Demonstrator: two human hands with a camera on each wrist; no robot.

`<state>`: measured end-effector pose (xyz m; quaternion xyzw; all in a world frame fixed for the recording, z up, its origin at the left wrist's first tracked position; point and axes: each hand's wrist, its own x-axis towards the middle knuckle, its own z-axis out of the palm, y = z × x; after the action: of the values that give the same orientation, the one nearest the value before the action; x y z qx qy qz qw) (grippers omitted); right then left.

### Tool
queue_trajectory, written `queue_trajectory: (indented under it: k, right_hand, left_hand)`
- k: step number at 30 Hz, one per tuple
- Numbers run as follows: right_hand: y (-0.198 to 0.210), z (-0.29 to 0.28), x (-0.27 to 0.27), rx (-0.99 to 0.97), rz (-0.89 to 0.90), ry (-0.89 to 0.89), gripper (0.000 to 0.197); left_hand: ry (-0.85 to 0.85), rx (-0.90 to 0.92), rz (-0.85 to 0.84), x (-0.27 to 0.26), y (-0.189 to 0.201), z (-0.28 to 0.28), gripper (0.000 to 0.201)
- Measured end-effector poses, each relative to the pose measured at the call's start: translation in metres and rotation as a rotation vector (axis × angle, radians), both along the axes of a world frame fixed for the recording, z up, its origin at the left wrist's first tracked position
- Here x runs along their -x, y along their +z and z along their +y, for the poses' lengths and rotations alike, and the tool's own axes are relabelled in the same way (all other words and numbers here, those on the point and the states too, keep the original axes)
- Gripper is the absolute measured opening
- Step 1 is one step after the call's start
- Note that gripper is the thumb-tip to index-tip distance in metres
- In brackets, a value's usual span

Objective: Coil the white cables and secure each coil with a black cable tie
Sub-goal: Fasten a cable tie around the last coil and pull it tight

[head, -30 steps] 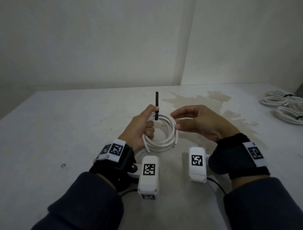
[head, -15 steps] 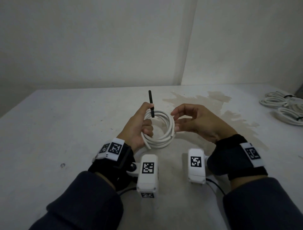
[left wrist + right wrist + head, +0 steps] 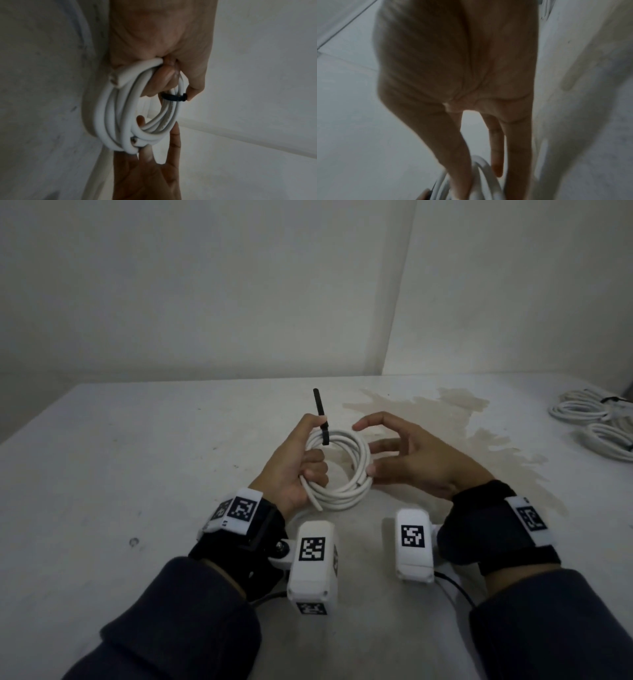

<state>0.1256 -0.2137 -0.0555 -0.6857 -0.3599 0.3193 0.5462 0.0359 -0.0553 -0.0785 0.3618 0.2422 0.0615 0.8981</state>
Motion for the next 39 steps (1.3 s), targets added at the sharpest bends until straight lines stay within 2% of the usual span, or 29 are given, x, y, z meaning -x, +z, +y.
queue_trajectory:
  k: [6,11,15,17,19,23,25,28,33,39]
  right_hand:
    - [-0.001,0.004,0.001,-0.052,-0.075,-0.026,0.046]
    - [-0.001,0.003,-0.001,-0.035,0.039,-0.060,0.048]
    - [0.005,0.002,-0.001,-0.068,0.116,-0.135,0.024]
    - [0.007,0.005,0.001,-0.091,0.108,-0.194,0.018]
    - [0.006,0.011,0.004,-0.104,0.033,-0.232,0.024]
    - [0.001,0.017,0.008,-0.157,-0.096,-0.298,0.021]
    - [0.000,0.018,0.007,-0.174,-0.130,-0.351,0.020]
    - [-0.001,0.020,0.008,-0.217,-0.149,-0.399,0.019]
    - [0.001,0.023,0.012,-0.270,-0.177,-0.469,0.016]
    - [0.001,0.026,0.016,-0.288,-0.133,-0.524,0.013]
  left_hand:
    - [0.071,-0.051,-0.019,-0.002,-0.001,-0.001,0.041]
    - [0.053,-0.075,-0.008,-0.002,0.001,-0.001,0.038]
    - [-0.105,-0.087,0.007,-0.001,0.006,-0.003,0.045]
    - [-0.197,-0.164,0.023,-0.002,0.007,-0.010,0.047]
    - [-0.252,-0.292,0.034,-0.002,0.008,-0.016,0.044]
    - [-0.272,-0.427,0.012,-0.001,0.010,-0.021,0.019]
    - [-0.247,-0.503,0.004,0.000,0.010,-0.021,0.016]
    - [-0.159,-0.695,-0.021,0.000,0.009,-0.020,0.025]
    - [-0.053,-0.873,-0.107,0.001,0.011,-0.021,0.014]
    - [0.038,-1.076,-0.213,-0.002,0.010,-0.020,0.013]
